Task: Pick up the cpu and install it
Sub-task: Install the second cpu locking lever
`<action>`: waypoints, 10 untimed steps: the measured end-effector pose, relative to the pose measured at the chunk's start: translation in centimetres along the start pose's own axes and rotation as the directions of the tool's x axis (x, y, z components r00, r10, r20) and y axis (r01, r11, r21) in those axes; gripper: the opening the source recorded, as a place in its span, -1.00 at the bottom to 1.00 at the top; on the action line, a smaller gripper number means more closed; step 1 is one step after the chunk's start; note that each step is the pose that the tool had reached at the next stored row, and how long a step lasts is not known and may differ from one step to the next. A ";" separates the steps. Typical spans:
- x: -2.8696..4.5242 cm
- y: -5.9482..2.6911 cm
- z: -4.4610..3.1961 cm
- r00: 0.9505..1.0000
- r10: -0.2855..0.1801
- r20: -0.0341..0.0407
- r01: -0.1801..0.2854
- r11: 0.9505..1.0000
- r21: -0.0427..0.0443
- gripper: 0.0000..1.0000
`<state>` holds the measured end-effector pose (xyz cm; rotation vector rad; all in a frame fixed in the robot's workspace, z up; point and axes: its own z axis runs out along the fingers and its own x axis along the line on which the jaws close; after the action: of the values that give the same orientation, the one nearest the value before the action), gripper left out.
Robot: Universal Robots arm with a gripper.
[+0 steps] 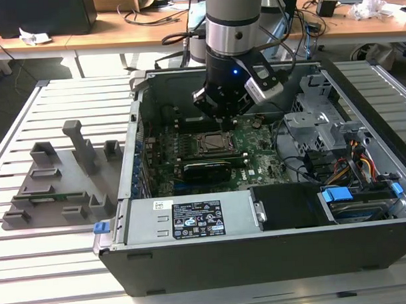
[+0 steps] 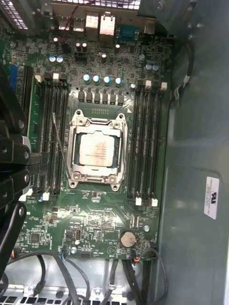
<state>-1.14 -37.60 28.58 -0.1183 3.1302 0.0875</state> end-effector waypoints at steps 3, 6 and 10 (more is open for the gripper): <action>0.07 -0.79 0.10 1.000 0.000 0.002 0.000 1.000 -0.021 -0.79; 0.13 -1.19 0.21 1.000 0.001 0.004 0.000 0.998 -0.058 -0.79; 0.19 -1.54 0.90 1.000 0.001 0.006 0.000 0.997 -0.077 -0.79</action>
<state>-1.20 -39.10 27.59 -0.1173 3.1217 0.2084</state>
